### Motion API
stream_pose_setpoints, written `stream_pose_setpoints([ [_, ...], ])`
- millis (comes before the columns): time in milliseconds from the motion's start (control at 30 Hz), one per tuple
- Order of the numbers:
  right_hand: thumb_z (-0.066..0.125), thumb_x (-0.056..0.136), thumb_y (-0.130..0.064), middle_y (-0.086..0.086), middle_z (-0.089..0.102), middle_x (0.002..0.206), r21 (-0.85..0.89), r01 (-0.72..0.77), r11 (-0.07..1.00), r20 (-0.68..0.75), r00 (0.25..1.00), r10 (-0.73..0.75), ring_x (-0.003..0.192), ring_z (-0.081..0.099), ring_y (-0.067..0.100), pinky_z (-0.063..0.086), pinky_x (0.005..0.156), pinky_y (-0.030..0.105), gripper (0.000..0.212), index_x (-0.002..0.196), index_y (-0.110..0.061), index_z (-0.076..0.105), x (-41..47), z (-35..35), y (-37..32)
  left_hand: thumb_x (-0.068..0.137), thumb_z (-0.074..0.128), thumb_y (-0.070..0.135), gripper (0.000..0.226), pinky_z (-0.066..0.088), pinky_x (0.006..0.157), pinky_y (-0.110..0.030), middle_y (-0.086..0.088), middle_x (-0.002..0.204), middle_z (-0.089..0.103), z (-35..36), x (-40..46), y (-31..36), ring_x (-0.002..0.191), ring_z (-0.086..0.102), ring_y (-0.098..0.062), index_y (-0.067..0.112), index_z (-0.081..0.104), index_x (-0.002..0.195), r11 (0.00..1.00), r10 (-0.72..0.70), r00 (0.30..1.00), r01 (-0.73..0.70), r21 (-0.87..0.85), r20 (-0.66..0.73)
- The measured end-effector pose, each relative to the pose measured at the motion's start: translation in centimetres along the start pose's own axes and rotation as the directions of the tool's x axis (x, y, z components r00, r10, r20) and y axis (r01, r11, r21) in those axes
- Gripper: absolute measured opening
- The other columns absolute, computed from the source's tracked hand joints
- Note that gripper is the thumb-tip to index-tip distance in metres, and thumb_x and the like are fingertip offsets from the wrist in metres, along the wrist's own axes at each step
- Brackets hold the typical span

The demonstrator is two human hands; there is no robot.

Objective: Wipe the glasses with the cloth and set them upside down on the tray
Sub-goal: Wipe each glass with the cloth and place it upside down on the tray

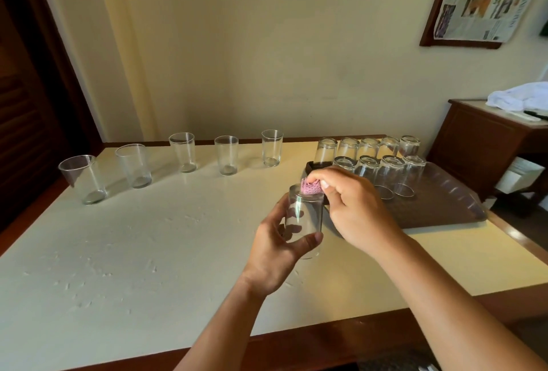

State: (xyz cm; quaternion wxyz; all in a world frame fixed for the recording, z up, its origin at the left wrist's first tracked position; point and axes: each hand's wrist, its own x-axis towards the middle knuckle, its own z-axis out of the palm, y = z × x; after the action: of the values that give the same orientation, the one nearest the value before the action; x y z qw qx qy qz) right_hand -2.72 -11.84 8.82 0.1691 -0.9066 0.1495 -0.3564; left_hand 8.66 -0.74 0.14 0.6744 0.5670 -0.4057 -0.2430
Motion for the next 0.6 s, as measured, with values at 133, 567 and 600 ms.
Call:
stream_pose_setpoints([
  [133,0.052,0.1,0.003,-0.008,0.068,0.118,0.038,0.042,0.998,-0.016,0.999,-0.041,0.107,0.062,0.006,0.048,0.093,0.011,0.035,0.121,-0.018,0.07,-0.5,0.9,-1.2,0.077,0.091,0.029,0.077,0.056,0.098,-0.058,-0.007,0.129,0.064,0.0,0.4,0.0,0.115,0.063,-0.042,0.042,0.055,0.144,0.999,0.024,1.0,-0.024,-0.025,-0.006],
  [567,0.047,0.106,-0.015,-0.012,0.071,0.121,0.318,-0.085,0.944,0.001,0.996,0.089,0.116,0.063,-0.001,0.048,0.096,0.014,0.032,0.122,-0.026,0.071,-3.5,-0.8,2.9,0.079,0.091,0.016,0.059,0.053,0.072,-0.019,-0.018,0.116,0.065,1.0,1.7,0.8,0.091,0.068,-0.014,0.02,0.06,0.13,0.986,-0.065,0.995,0.054,-0.155,-0.07],
  [600,0.045,0.105,-0.02,-0.012,0.072,0.121,0.352,-0.155,0.923,-0.01,0.985,0.17,0.117,0.064,0.003,0.05,0.099,0.023,0.032,0.12,-0.031,0.071,-4.3,-1.1,4.5,0.077,0.091,0.019,0.059,0.053,0.072,-0.02,-0.013,0.112,0.066,1.5,2.1,0.9,0.093,0.066,-0.017,0.019,0.061,0.128,0.984,-0.077,0.995,0.066,-0.167,-0.061],
])
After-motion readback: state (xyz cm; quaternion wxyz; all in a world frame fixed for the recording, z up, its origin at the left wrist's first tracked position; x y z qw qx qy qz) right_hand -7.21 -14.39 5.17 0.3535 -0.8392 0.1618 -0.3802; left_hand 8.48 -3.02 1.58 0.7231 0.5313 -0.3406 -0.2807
